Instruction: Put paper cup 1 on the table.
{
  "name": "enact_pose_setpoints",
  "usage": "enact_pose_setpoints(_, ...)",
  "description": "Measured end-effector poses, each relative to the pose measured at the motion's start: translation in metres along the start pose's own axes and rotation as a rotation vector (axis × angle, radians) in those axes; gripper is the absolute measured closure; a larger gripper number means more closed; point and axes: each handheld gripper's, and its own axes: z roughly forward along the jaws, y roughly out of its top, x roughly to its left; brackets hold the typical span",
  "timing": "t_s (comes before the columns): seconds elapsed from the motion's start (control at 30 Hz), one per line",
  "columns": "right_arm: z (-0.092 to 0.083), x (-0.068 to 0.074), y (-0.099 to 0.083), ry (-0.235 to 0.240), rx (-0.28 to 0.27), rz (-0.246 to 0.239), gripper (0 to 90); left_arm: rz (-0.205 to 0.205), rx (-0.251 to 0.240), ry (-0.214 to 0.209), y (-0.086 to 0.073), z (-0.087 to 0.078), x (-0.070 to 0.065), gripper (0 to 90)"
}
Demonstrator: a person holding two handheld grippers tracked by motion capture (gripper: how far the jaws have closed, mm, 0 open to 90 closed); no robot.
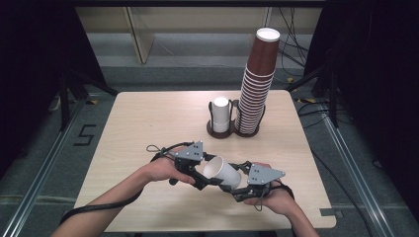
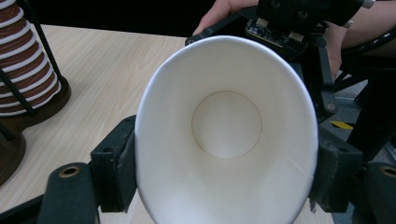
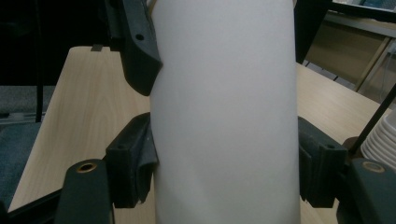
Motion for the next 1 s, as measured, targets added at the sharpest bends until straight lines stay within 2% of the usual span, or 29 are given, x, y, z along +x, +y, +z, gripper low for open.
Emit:
enact_pose_setpoints(0.1, 0.001, 0.0, -0.001, 0.008, 0.013, -0.017, 32.3, 0.018, 0.0, 0.004, -0.001, 0.0, -0.002, 26.2)
enact_pose_setpoints(0.13, 0.001, 0.001, -0.002, 0.005, 0.016, -0.008, 32.4, 0.024, -0.001, 0.007, -0.001, 0.0, -0.003, 26.6)
enact_pose_setpoints(0.27, 0.001, 0.0, 0.0, -0.006, 0.003, -0.032, 32.0, 0.041, -0.013, 0.016, 0.001, -0.002, -0.005, 27.8)
enact_pose_setpoints(0.37, 0.002, 0.001, 0.002, -0.006, 0.016, -0.003, 30.5, 0.064, -0.005, 0.029, 0.003, -0.002, -0.007, 28.8)
enact_pose_setpoints(0.43, 0.004, 0.001, 0.002, -0.002, 0.0, 0.002, 29.5, 0.077, 0.003, 0.039, 0.005, -0.002, -0.008, 28.8)
enact_pose_setpoints(0.47, 0.003, 0.0, 0.002, -0.021, 0.011, -0.013, 28.6, 0.085, 0.011, 0.042, 0.005, -0.002, -0.009, 28.8)
enact_pose_setpoints(0.57, 0.004, 0.002, 0.003, -0.033, 0.037, 0.036, 24.1, 0.121, 0.023, 0.067, 0.008, -0.001, -0.013, 29.4)
enact_pose_setpoints(0.6, 0.004, 0.001, 0.003, -0.04, 0.048, 0.022, 21.2, 0.129, 0.025, 0.068, 0.009, -0.001, -0.013, 29.6)
enact_pose_setpoints(0.63, 0.004, 0.003, 0.002, -0.041, 0.055, 0.042, 18.2, 0.141, 0.036, 0.078, 0.011, -0.002, -0.014, 29.7)
enact_pose_setpoints(0.67, 0.003, 0.002, 0.002, -0.041, 0.085, 0.047, 15.3, 0.153, 0.047, 0.084, 0.013, -0.003, -0.015, 29.7)
enact_pose_setpoints(0.7, 0.004, 0.003, 0.001, -0.045, 0.084, 0.054, 15.2, 0.158, 0.055, 0.088, 0.014, -0.004, -0.015, 29.7)
enact_pose_setpoints(0.73, 0.004, 0.002, 0.0, -0.059, 0.084, 0.038, 14.4, 0.159, 0.065, 0.093, 0.016, -0.006, -0.015, 29.7)
enact_pose_setpoints(0.83, 0.003, 0.002, 0.0, -0.077, 0.105, 0.042, 11.5, 0.173, 0.107, 0.132, 0.019, -0.012, -0.013, 29.7)
enact_pose_setpoints(0.87, 0.002, 0.004, -0.001, -0.084, 0.119, 0.078, 11.4, 0.176, 0.125, 0.144, 0.02, -0.014, -0.012, 29.7)
enact_pose_setpoints(0.9, 0.001, 0.004, -0.001, -0.084, 0.134, 0.079, 11.5, 0.184, 0.145, 0.154, 0.02, -0.015, -0.011, 29.6)
enact_pose_setpoints(0.93, 0.002, 0.003, -0.001, -0.087, 0.12, 0.06, 11.5, 0.19, 0.164, 0.166, 0.021, -0.018, -0.01, 29.6)
enact_pose_setpoints(0.97, -0.001, 0.001, 0.0, -0.083, 0.128, 0.044, 11.5, 0.184, 0.171, 0.175, 0.021, -0.021, -0.008, 29.6)
enact_pose_setpoints(1.0, -0.004, 0.0, 0.0, -0.088, 0.117, 0.048, 11.8, 0.189, 0.191, 0.183, 0.021, -0.022, -0.008, 29.7)
